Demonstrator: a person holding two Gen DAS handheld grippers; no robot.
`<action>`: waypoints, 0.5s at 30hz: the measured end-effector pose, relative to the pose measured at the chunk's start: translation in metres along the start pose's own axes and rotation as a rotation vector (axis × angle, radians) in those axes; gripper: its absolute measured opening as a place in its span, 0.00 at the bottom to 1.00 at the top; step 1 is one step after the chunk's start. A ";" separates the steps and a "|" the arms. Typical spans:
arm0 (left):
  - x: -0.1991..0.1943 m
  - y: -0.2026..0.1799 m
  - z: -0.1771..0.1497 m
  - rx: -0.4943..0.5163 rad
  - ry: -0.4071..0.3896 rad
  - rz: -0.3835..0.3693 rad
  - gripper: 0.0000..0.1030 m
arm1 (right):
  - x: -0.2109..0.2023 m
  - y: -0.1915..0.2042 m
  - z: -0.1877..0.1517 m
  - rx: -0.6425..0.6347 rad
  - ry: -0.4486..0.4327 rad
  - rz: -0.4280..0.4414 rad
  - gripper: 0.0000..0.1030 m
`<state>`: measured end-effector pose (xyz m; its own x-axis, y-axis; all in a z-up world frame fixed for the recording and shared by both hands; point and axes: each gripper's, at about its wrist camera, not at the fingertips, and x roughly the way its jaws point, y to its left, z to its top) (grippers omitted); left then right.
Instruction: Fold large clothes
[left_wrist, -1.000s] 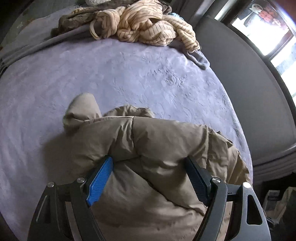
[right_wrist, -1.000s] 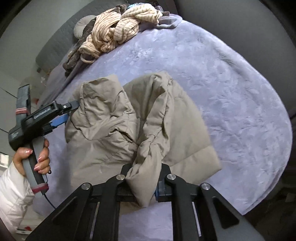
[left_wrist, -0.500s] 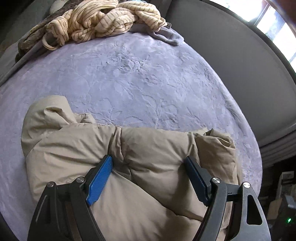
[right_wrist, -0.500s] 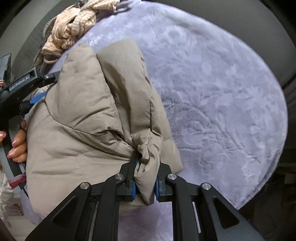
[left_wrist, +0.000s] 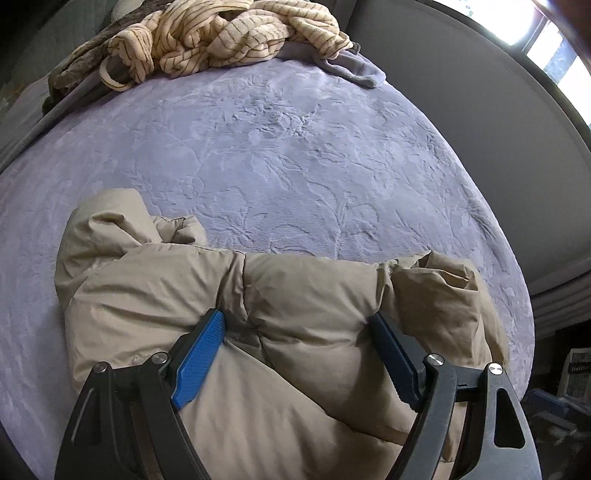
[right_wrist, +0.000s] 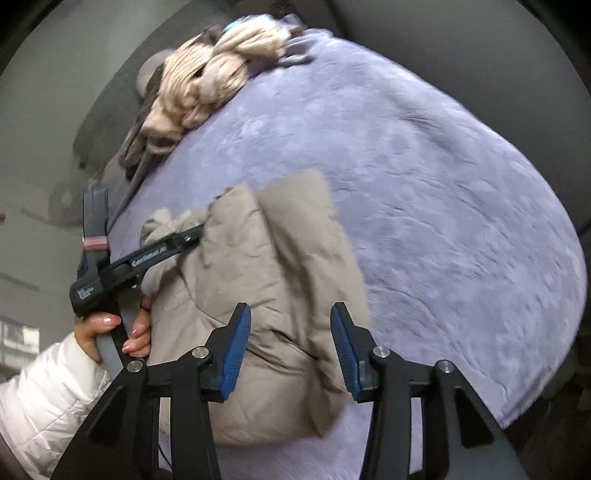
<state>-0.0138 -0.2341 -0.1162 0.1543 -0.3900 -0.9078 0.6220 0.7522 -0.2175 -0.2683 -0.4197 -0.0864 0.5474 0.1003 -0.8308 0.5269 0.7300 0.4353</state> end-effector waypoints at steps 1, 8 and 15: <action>-0.003 0.000 0.000 -0.006 0.002 0.007 0.80 | 0.009 0.005 0.001 -0.022 0.020 -0.003 0.47; -0.057 0.020 -0.015 -0.057 -0.021 0.030 0.80 | 0.057 0.015 -0.013 -0.104 0.160 -0.056 0.47; -0.090 0.051 -0.071 -0.185 0.024 0.103 1.00 | 0.070 0.008 -0.012 -0.137 0.214 -0.052 0.47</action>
<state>-0.0508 -0.1231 -0.0708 0.1899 -0.2950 -0.9364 0.4523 0.8729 -0.1832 -0.2332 -0.3983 -0.1453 0.3643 0.1903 -0.9116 0.4499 0.8212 0.3512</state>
